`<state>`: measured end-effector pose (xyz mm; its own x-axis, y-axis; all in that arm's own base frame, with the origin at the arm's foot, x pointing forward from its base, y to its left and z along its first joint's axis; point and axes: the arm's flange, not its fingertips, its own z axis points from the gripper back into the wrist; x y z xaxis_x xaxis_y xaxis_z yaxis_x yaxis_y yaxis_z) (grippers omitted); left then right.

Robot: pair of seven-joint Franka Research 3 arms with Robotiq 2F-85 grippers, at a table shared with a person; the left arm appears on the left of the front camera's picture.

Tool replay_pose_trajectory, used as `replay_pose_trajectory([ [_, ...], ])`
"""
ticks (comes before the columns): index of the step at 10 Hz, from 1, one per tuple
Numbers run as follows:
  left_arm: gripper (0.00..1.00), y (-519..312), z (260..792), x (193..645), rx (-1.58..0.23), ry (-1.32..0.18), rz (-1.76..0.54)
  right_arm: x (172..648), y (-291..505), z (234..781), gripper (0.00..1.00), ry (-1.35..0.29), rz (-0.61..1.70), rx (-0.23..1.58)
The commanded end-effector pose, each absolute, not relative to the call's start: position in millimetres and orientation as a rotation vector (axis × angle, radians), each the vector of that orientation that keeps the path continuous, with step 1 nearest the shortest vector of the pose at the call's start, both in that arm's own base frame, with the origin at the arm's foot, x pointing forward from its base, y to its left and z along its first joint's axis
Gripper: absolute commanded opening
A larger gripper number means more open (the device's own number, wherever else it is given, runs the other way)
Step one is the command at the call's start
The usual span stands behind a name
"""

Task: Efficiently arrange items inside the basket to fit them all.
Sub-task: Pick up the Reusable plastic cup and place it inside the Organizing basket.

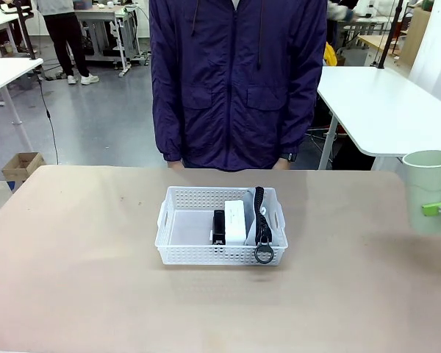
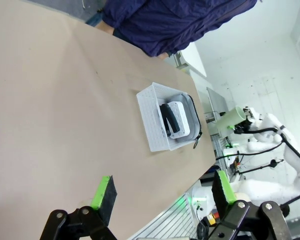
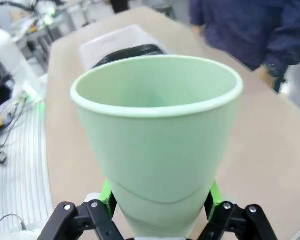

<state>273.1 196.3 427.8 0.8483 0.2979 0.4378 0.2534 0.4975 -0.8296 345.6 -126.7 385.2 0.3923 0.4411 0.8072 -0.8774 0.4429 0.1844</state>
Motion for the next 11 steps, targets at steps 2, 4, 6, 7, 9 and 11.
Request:
replay_pose_trajectory([
  [2,1.00,197,429,275,-1.081,-0.612,0.014,304,-95,395,0.00,-0.613,1.045,0.784],
  [4,1.00,197,429,275,-1.081,-0.612,0.014,290,-96,394,0.00,-0.542,1.047,0.789],
  [6,1.00,197,429,275,-1.081,-0.612,0.014,317,-98,403,0.00,-0.611,1.058,0.780],
  [7,1.00,197,429,275,-1.081,-0.612,0.014,317,-98,403,0.00,-0.611,1.058,0.780],
  [9,1.00,197,429,275,-1.081,-0.612,0.014,313,-102,401,0.83,-0.590,1.069,0.787],
  [11,1.00,197,429,275,-1.081,-0.612,0.014,306,-45,435,0.83,-0.502,1.080,0.757],
])
